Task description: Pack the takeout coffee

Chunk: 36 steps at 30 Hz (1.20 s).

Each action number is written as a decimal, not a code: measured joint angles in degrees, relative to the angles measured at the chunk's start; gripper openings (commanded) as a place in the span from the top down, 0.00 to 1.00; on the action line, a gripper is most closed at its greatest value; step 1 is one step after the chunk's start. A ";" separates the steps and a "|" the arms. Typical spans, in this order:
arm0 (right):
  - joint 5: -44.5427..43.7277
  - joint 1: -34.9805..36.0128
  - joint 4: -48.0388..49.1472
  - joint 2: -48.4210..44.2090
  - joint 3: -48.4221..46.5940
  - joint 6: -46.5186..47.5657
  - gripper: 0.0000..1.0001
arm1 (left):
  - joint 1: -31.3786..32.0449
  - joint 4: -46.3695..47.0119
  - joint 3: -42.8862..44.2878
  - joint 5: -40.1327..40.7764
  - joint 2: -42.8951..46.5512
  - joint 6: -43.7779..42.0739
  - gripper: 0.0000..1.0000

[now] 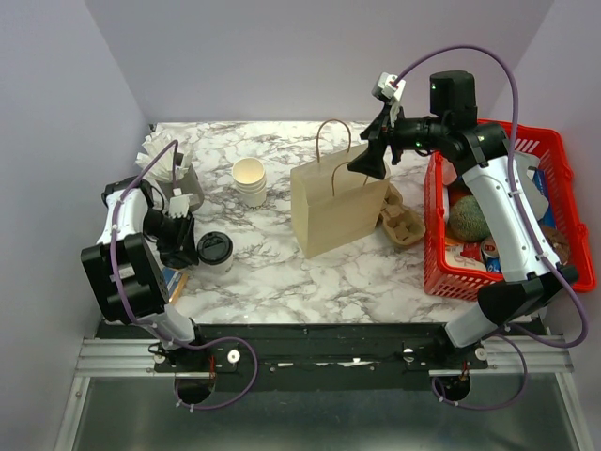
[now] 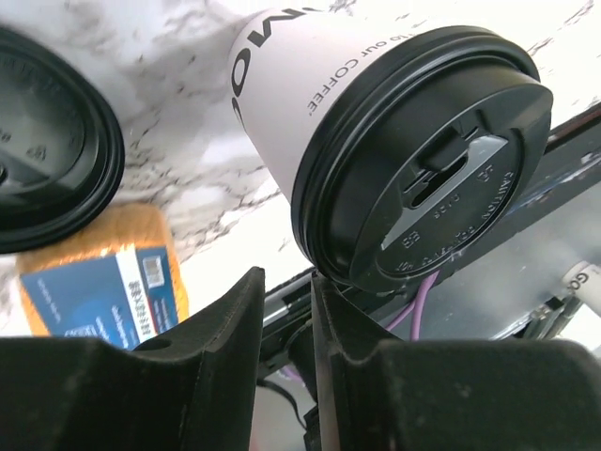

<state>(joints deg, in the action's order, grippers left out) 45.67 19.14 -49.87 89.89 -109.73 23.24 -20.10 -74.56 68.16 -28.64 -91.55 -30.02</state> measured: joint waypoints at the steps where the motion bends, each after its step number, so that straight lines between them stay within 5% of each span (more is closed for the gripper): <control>1: -0.02 0.00 0.00 0.00 -0.04 0.00 0.00 | 0.09 0.37 0.02 -0.61 -0.31 0.24 0.63; 14: -0.46 0.00 0.00 0.00 -0.07 0.00 0.00 | 2.23 7.82 1.70 -4.15 -1.49 6.38 0.56; 20: -0.74 0.00 0.00 0.00 -0.07 0.00 0.00 | 3.45 10.08 1.90 -4.26 -1.27 8.94 0.41; 30: -0.90 0.00 0.02 0.11 -0.07 0.00 0.00 | 2.97 11.39 1.90 9.90 10.73 8.81 0.20; 33: -0.87 0.00 0.04 0.48 -0.15 -0.02 0.00 | 2.97 10.84 2.21 9.86 13.94 6.80 0.06; 36: -0.83 0.00 0.04 1.11 -0.26 -0.04 0.00 | 3.69 11.10 2.23 7.02 17.73 5.81 0.01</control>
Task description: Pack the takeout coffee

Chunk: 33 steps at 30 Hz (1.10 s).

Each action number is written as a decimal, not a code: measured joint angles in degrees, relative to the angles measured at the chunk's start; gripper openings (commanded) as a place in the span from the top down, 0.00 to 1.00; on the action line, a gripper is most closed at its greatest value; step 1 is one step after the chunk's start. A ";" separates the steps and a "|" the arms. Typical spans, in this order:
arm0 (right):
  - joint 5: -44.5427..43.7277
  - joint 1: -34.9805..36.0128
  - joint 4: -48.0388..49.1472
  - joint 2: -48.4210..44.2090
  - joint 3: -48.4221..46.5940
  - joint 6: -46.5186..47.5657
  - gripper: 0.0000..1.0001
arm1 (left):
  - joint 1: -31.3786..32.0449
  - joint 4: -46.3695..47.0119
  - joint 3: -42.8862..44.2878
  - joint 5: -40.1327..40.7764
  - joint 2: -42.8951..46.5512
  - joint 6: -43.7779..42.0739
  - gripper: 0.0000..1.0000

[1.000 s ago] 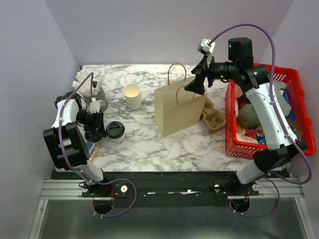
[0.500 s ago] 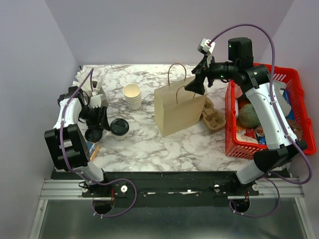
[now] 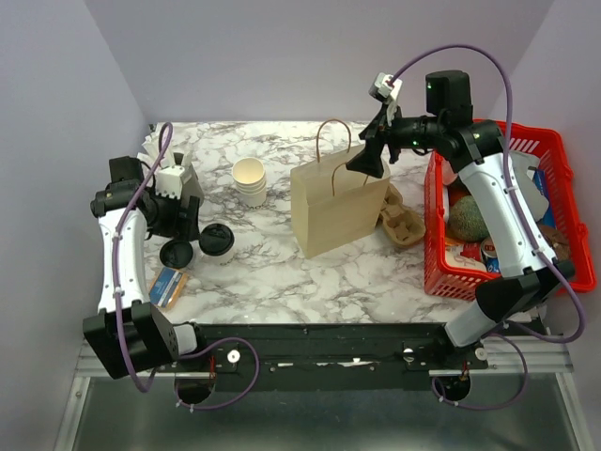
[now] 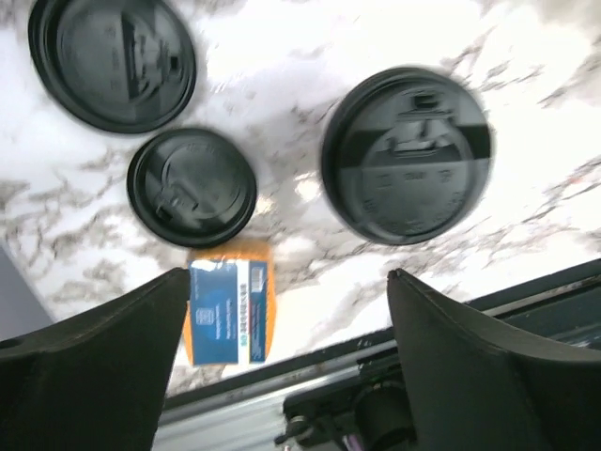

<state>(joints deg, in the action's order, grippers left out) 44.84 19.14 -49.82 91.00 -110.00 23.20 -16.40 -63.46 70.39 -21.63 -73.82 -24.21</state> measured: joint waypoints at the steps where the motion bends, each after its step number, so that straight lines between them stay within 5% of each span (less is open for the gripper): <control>1: 0.00 0.00 0.00 0.26 -0.15 0.00 0.00 | 0.13 0.42 0.00 -1.38 0.70 0.04 0.01; 10: 0.02 0.00 0.02 1.44 -0.31 -0.28 0.00 | 9.81 3.41 3.06 -2.78 -1.73 4.00 0.01; 22: 0.00 0.00 0.02 1.44 -0.31 -0.22 0.00 | 17.92 4.20 2.75 5.49 -3.63 7.23 0.01; 33: 0.00 0.00 0.02 1.44 -0.31 -0.20 0.00 | 18.78 3.96 1.57 9.53 -4.90 8.85 0.01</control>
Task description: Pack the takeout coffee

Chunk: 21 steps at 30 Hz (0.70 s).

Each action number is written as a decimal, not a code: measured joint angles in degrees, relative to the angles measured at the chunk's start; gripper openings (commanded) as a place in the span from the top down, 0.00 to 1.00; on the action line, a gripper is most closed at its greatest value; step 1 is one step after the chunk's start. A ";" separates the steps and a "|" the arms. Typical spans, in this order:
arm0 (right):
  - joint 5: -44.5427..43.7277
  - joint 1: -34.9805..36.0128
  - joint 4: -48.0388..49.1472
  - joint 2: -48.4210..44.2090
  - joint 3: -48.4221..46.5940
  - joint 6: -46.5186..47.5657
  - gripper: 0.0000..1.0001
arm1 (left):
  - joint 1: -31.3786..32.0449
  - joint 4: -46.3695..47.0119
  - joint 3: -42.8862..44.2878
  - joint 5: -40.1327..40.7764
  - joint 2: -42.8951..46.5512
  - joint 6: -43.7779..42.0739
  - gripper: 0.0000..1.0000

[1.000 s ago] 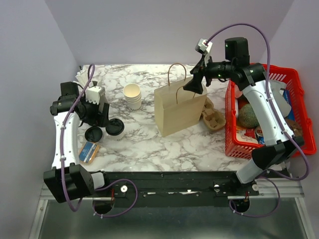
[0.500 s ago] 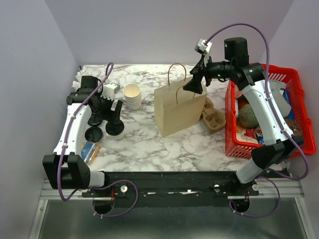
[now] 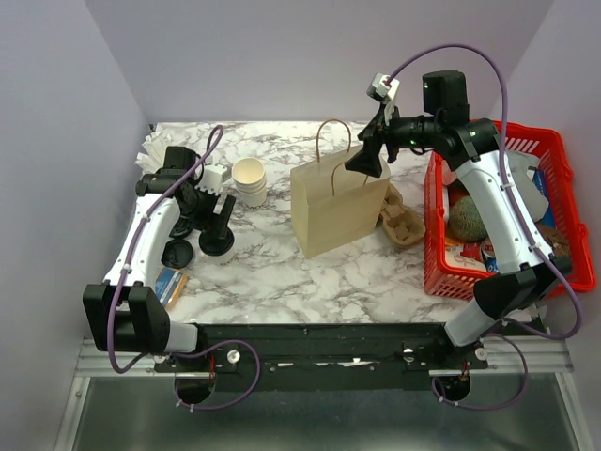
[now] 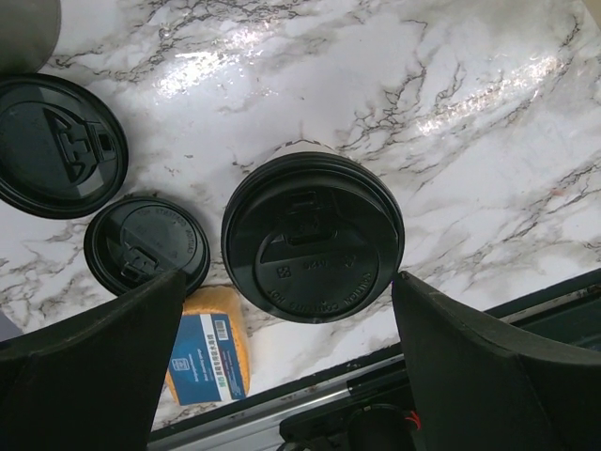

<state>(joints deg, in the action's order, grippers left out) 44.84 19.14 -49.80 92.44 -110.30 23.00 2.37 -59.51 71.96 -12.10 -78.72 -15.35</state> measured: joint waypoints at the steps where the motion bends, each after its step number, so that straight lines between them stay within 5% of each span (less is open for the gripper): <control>1: 0.00 0.00 0.00 0.00 0.00 0.00 0.00 | 0.00 -0.09 -0.26 -0.04 0.00 0.04 0.01; 21: -0.02 0.00 0.00 0.00 0.00 0.09 0.00 | 0.39 -0.11 -1.53 -0.48 -1.22 1.27 0.04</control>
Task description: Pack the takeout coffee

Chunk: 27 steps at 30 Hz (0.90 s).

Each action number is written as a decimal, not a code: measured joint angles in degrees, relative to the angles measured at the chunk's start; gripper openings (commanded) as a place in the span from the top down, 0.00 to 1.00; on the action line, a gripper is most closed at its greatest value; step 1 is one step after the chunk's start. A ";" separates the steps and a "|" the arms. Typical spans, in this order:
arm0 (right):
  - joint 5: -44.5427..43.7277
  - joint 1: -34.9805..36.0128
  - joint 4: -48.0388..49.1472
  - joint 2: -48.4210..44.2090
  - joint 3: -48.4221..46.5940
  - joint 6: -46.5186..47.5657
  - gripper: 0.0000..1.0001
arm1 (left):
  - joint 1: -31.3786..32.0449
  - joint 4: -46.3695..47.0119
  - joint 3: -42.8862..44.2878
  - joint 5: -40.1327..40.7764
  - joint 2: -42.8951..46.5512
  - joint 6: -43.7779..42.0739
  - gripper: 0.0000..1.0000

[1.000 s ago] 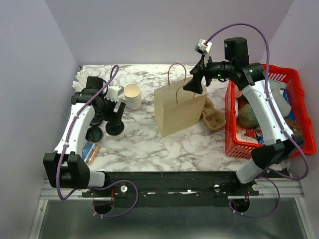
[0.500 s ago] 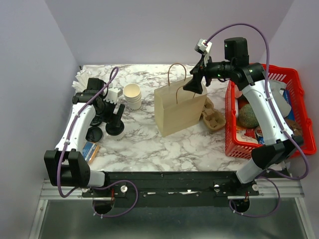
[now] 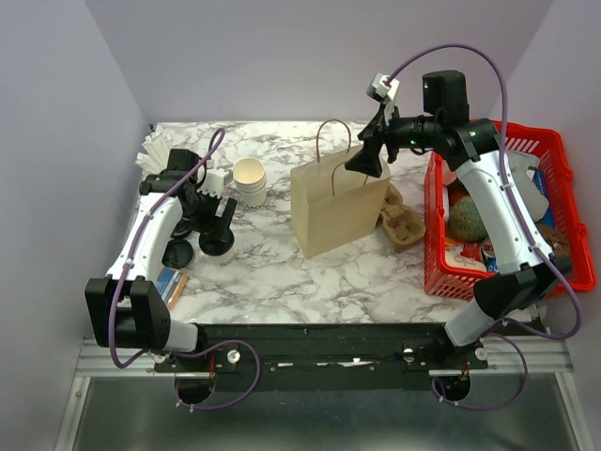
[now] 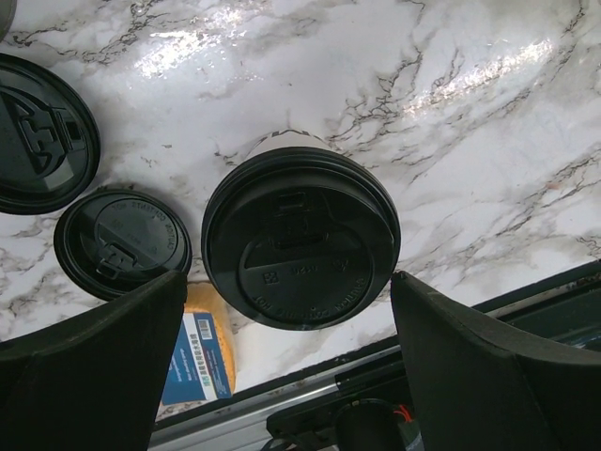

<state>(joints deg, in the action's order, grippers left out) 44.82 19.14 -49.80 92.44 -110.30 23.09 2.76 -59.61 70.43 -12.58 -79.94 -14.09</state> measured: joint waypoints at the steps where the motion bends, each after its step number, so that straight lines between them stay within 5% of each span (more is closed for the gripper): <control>1: 0.00 0.00 0.00 0.00 0.00 0.13 0.00 | 0.00 -0.02 -0.04 -0.07 0.00 0.07 0.04; 27: -0.04 0.00 0.00 0.00 0.35 0.96 0.00 | 1.20 0.04 -0.52 -0.17 -1.75 0.50 0.04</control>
<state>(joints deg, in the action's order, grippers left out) 44.77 19.14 -49.80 92.44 -109.95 24.05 3.97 -59.57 69.91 -12.75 -81.69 -13.58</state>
